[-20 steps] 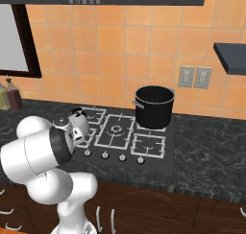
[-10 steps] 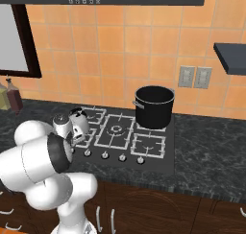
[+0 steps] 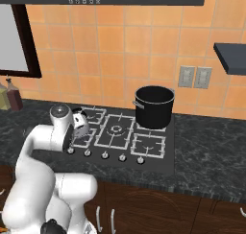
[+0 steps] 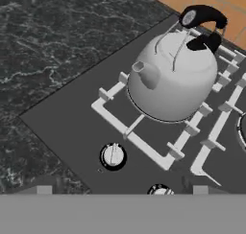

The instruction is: Pick the kettle from the counter and place it on a stove burner. Then turn the burner on.

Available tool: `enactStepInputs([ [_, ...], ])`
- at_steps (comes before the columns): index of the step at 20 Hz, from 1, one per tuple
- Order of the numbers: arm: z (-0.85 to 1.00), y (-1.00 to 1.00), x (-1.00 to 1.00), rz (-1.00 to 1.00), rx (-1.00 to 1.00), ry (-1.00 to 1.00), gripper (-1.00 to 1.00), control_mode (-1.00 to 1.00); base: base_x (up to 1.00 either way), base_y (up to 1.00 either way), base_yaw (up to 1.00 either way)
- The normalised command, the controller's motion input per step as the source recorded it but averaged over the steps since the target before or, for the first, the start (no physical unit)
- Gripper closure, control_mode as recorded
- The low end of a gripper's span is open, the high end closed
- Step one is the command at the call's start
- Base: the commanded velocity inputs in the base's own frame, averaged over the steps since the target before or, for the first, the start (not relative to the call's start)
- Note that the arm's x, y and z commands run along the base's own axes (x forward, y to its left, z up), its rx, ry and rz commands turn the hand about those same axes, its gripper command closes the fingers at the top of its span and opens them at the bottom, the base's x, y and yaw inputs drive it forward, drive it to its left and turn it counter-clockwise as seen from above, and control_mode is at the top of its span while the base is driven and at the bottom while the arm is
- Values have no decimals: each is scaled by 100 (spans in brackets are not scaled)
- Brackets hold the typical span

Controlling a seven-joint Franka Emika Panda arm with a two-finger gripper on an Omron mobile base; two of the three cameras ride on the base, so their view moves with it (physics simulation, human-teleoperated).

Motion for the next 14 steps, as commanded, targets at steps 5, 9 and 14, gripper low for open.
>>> enactStepInputs([
  [5, 94, -100, -100, -5, 27, -23, -100, -100, 0, 0, 0],
  [9, 61, -100, -100, 0, 34, -37, -100, -100, 0, 0, 0],
  [14, 28, -71, -53, -1, 20, -28, -100, -100, 0, 0, 0],
])
